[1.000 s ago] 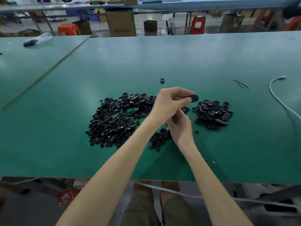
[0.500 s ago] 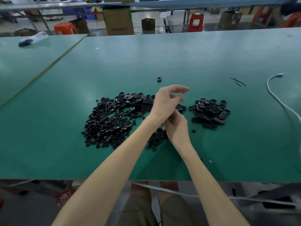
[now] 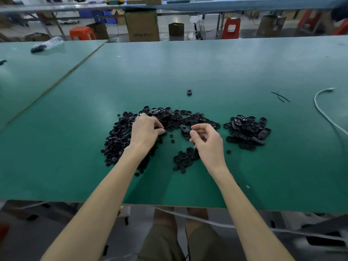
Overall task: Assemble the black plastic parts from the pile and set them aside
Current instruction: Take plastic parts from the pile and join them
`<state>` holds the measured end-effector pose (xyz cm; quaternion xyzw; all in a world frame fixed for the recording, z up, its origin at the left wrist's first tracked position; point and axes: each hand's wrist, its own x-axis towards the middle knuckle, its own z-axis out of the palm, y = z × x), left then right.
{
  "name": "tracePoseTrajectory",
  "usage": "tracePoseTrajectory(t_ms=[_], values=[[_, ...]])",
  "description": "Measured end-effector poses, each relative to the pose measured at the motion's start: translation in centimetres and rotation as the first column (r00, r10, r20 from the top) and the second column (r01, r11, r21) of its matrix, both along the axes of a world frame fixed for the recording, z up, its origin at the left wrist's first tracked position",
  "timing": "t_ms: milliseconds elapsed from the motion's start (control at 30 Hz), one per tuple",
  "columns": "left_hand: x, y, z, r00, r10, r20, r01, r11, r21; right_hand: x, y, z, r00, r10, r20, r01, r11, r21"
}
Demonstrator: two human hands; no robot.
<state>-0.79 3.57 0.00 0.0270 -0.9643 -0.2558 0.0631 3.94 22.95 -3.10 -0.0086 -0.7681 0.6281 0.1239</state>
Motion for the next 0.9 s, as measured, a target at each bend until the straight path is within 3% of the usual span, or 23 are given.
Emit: tracePoseTrajectory(t_ms=[233, 400, 600, 700, 800, 900], values=[[0.3, -0.3, -0.2, 0.999, -0.032, 0.006, 0.032, 0.998, 0.054, 0.0, 0.0, -0.1, 1.0, 0.009, 0.002, -0.009, 1.0, -0.001], [1.0, 1.1, 0.7, 0.979, -0.205, 0.006, 0.189, 0.914, 0.359, -0.1, 0.1, -0.3, 1.0, 0.018, 0.004, -0.017, 1.0, -0.012], [1.6, 2.2, 1.3, 0.94, -0.336, -0.053, 0.324, 0.838, 0.44, -0.1, 0.1, -0.3, 0.998, 0.057, 0.006, -0.057, 0.998, -0.016], [1.4, 1.7, 1.1, 0.952, -0.298, -0.072, 0.3, 0.86, 0.412, -0.1, 0.1, -0.3, 0.999, 0.049, 0.008, -0.049, 0.999, -0.019], [0.9, 0.9, 0.6, 0.98, -0.173, -0.093, 0.19, 0.955, 0.227, -0.1, 0.1, -0.3, 1.0, 0.006, 0.002, -0.006, 0.998, -0.058], [0.7, 0.6, 0.0, 0.98, -0.201, -0.012, 0.201, 0.978, 0.06, 0.0, 0.1, -0.2, 1.0, 0.003, 0.004, -0.002, 0.997, -0.075]])
